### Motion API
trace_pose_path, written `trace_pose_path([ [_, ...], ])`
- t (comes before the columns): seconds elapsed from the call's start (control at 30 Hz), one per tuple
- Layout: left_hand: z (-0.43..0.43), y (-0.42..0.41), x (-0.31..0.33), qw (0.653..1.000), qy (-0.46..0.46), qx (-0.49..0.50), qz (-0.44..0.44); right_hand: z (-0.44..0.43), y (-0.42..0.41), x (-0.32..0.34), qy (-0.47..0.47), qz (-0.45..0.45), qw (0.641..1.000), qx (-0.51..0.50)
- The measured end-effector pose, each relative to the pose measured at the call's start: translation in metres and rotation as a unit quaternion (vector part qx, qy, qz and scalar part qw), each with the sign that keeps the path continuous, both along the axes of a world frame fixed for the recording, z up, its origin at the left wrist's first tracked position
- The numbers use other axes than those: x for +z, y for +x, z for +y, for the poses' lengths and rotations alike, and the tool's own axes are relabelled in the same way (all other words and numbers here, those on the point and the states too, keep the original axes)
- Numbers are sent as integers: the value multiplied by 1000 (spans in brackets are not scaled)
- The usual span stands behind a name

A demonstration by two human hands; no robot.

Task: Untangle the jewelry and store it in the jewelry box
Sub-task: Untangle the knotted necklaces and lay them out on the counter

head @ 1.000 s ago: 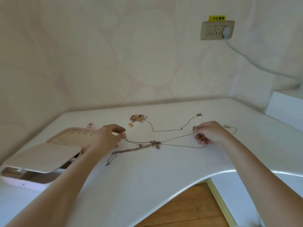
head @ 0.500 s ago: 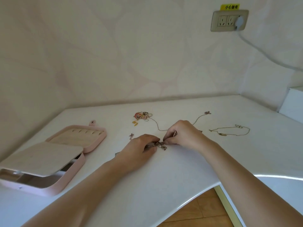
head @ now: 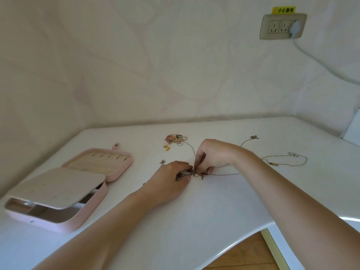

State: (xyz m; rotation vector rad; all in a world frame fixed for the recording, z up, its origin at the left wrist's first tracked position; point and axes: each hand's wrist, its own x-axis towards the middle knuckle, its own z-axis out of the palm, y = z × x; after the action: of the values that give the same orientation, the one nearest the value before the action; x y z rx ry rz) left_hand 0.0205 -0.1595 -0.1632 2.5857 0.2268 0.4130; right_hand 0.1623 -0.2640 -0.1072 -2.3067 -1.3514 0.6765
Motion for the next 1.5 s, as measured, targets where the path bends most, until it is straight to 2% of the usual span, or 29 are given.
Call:
trace_pose_path([
  [0.17,3,0,-2,1000,4,23,5,21,8,9,-76,-13,996,33],
  [0.27,7,1,-3,999,-6,40,-2,29,12,10,-83,-5,995,55],
  [0.4,11,3,-3,990,-91,108,-18,37,14,1,-23,69,993,94],
  [0.5,13,4,-3,974,-151,158,-54,42,14,-6,28,84,989,115],
  [0.63,15,4,-1,943,-248,195,-108,44,13,-19,99,159,977,105],
  [0.77,18,5,1,930,-271,219,-114,47,4,-35,191,216,955,66],
  [1.03,30,1,2,927,-258,245,-119,58,-10,-52,316,73,946,19],
  [1.13,32,1,2,929,-251,245,-114,58,-11,-55,347,34,937,34],
  [1.37,35,2,7,910,-310,231,-151,61,-14,-56,343,8,938,52],
  [1.5,32,4,11,892,-354,224,-171,62,-9,-55,331,70,941,19],
])
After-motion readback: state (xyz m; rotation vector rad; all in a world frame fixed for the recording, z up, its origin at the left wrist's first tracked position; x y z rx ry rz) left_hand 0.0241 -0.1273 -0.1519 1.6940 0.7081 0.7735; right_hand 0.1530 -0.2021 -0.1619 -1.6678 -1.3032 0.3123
